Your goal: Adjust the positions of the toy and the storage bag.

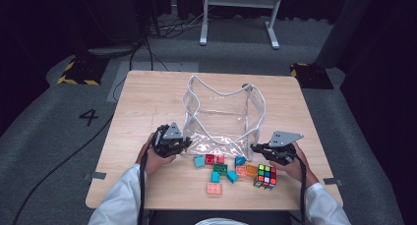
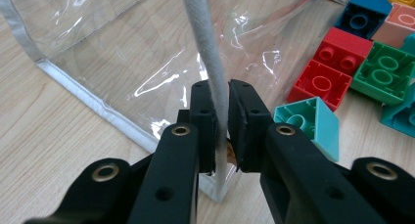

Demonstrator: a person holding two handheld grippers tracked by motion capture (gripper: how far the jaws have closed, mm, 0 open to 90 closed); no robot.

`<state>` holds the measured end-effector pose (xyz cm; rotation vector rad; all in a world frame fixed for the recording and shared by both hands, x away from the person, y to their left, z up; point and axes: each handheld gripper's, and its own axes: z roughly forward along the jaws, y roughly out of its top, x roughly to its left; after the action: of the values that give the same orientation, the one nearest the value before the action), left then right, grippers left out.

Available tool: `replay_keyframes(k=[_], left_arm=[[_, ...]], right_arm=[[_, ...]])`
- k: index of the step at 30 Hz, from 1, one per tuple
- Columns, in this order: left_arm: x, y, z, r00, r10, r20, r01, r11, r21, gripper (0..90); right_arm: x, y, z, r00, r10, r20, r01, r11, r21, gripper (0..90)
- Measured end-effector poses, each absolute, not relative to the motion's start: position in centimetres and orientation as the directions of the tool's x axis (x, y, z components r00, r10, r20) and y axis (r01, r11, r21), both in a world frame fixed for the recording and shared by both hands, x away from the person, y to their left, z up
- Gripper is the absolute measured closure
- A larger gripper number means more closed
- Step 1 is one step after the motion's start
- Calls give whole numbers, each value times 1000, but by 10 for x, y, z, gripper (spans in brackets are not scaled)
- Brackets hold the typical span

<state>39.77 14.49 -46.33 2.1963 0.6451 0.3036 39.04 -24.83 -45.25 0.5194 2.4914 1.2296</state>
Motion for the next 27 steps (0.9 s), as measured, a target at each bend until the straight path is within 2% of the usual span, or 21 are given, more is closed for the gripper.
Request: replay_keyframes(k=[4,6,12,17,27], left_arm=[[394,145,-464,841,541,12,340,-546,766,799],[391,145,-464,845,534,10,335,-545,768,824],[389,142,-465,850,527,-2,336,-539,773,818],[388,137,-466,844,536,14,328,-538,777,813],[396,117,-468,868,497,-3,312,-541,781,862]], right_arm=[[388,-249,-452,-879,466,-101,207,562,801,875],[389,-251,-452,-887,443,-131,169,576,800,876],[388,-255,-452,-884,449,-133,173,578,797,872],[387,-261,-452,-882,459,-109,184,548,816,834],[383,-284,-447,-861,500,-94,199,501,842,872]])
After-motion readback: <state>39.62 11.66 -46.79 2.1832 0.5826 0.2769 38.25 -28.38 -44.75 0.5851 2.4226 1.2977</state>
